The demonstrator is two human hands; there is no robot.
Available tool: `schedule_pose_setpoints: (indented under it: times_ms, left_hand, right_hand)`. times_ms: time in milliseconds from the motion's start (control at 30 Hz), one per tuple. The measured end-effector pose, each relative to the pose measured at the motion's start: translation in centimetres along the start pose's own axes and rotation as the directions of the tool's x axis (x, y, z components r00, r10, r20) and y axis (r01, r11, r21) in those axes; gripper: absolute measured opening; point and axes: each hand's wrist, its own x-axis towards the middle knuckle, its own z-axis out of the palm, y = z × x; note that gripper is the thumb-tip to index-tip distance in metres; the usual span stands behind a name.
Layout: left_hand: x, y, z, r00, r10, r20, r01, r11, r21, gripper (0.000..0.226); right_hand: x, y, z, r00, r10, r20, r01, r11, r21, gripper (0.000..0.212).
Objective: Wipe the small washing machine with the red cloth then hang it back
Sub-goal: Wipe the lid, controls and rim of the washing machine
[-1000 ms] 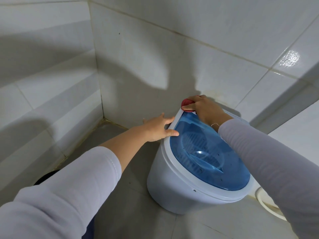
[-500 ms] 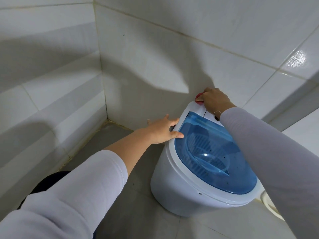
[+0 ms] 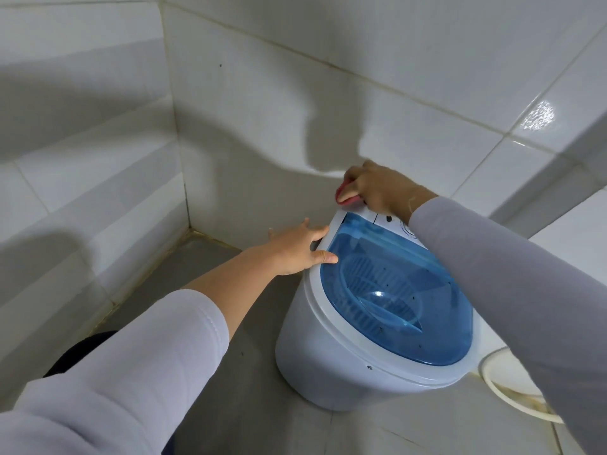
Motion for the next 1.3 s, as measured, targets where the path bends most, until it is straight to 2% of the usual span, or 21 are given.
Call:
schedule_pose_setpoints:
  times_ms: [100, 200, 267, 367, 467, 533, 767, 900, 1100, 1300]
  left_hand:
    - [-0.2, 0.1, -0.1, 1.0, 0.01, 0.001, -0.01, 1.0, -0.013, 0.07]
    - [-0.2, 0.2, -0.2, 1.0, 0.009, 0.008, -0.009, 1.0, -0.005, 0.07]
    - [-0.2, 0.2, -0.2, 1.0, 0.004, 0.015, -0.004, 1.0, -0.004, 0.07]
    - [-0.2, 0.1, -0.2, 1.0, 0.0, 0.021, 0.001, 1.0, -0.003, 0.071]
    - [-0.2, 0.2, -0.2, 0.999, 0.022, 0.029, -0.021, 0.999, -0.025, 0.069]
    - [-0.1, 0.1, -0.2, 0.999, 0.036, 0.028, -0.035, 0.998, -0.043, 0.068]
    - [0.2, -0.3, 0.1, 0.999, 0.053, -0.009, -0.053, 0.998, -0.032, 0.067]
    - [-0.1, -0.1, 0.0, 0.999, 0.048, 0.003, -0.048, 0.998, -0.041, 0.066]
    - [0.1, -0.1, 0.1, 1.0, 0.02, 0.007, -0.02, 1.0, 0.001, 0.067]
    - [-0.1, 0.2, 0.0, 1.0, 0.007, 0.007, -0.007, 1.0, 0.008, 0.068]
  right_hand:
    - [0.9, -0.5, 1.6, 0.999, -0.04, 0.018, 0.042, 0.993, -0.109, 0.025]
    - [1.4, -0.1, 2.2, 1.0, -0.029, -0.01, 0.026, 0.974, -0.226, 0.028]
    - [1.7, 0.2, 2.1, 1.0, 0.024, -0.005, -0.024, 0.969, -0.245, 0.03]
    - [1.9, 1.1, 1.6, 0.992, 0.126, 0.012, -0.122, 0.982, -0.144, 0.031]
    - [0.8, 2.9, 0.7, 0.969, 0.242, -0.059, -0.232, 0.964, 0.132, 0.029]
    - [-0.3, 4.2, 0.0, 0.943, 0.321, -0.088, -0.293, 0.925, 0.241, 0.038]
    - [-3.0, 5.6, 0.9, 0.887, 0.454, 0.085, -0.454, 0.822, 0.344, 0.059]
    - [-3.1, 5.0, 1.6, 0.843, 0.527, 0.106, -0.518, 0.744, 0.423, 0.054]
    - [-3.4, 4.1, 1.4, 0.879, 0.465, 0.106, -0.462, 0.778, 0.426, 0.033]
    - [-4.8, 3.3, 1.4, 0.948, 0.292, 0.128, -0.319, 0.863, 0.393, 0.047]
